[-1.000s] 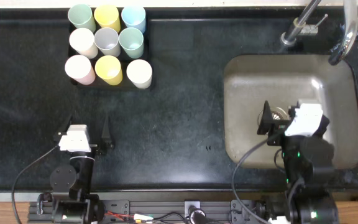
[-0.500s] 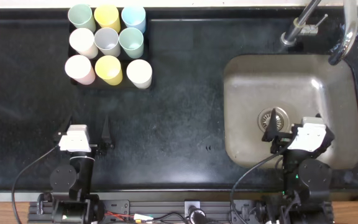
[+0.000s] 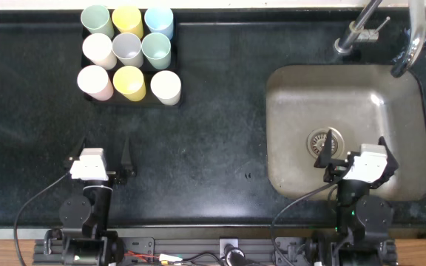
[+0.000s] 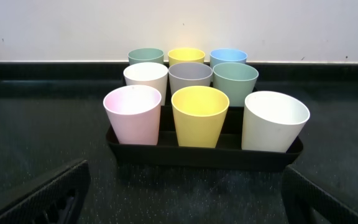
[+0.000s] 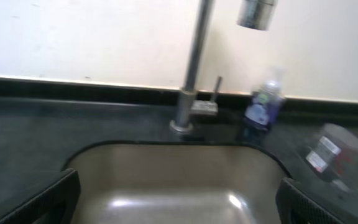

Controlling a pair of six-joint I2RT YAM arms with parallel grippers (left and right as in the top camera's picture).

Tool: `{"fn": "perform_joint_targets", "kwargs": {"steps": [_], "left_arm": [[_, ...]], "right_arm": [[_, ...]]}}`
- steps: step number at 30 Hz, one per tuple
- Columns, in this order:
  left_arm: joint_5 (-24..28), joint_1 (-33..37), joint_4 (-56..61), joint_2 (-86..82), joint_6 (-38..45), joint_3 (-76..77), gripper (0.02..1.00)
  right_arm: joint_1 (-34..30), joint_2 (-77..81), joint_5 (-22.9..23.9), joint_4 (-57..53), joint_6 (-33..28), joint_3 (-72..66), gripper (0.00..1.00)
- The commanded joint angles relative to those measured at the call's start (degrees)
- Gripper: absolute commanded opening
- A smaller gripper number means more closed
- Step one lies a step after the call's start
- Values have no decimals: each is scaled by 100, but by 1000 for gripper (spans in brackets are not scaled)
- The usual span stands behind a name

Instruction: Store Cups

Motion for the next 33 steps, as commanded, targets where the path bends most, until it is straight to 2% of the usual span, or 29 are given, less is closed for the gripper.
{"fn": "perform_joint_targets", "kwargs": {"steps": [1,8,16,25,33], "left_arm": [[55,33,-4,-57,105,-20,1000],[55,33,-4,-57,105,-20,1000],[55,33,-4,-57,107,-20,1000],[55,33,-2,-57,105,-20,1000],[55,33,-4,-57,105,-20,1000]], "right_arm": [[-37,-284,-450,-92,22,-177,993],[-39,-603,-540,-459,20,-260,996],[-37,-741,-496,-328,-4,-638,996],[-37,-741,-501,938,-223,-1475,996],[-33,-741,-546,999,125,-1502,996]]}}
